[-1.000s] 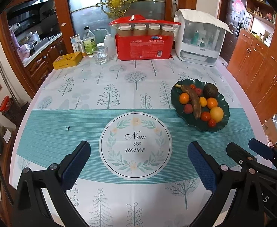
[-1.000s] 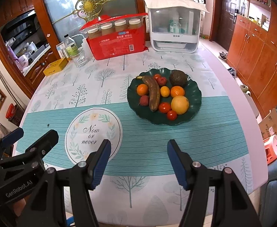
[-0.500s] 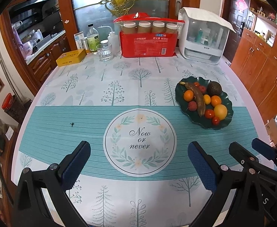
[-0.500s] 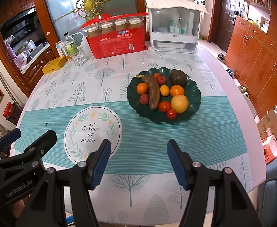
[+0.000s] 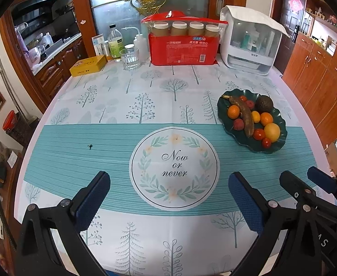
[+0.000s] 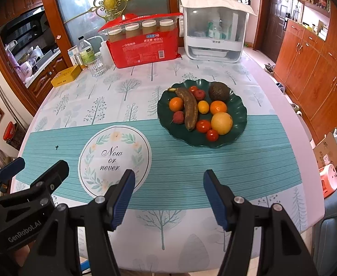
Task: Organize fruits
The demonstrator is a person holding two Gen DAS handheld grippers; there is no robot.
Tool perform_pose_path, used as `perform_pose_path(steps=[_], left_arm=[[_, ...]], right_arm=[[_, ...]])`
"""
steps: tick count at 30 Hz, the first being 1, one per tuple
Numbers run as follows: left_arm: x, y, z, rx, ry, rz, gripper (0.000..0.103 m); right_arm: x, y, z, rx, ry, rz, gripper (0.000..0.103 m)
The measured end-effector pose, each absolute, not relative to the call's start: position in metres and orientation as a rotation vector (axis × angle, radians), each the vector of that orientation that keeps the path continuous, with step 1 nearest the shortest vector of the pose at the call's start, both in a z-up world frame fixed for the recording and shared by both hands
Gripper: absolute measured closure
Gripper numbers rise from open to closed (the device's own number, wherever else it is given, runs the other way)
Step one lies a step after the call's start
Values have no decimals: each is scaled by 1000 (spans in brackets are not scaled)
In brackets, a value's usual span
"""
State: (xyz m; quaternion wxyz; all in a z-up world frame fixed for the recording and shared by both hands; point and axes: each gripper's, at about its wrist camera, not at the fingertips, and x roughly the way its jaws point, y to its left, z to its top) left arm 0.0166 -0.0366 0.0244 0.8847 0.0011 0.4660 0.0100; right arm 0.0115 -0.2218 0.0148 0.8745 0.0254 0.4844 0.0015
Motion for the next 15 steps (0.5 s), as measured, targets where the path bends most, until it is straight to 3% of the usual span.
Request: perform_pose_path(steps=[15], left_arm=[[19, -44, 22, 11, 984, 10, 1]], right_arm=[[14, -228, 11, 72, 1032, -9, 41]])
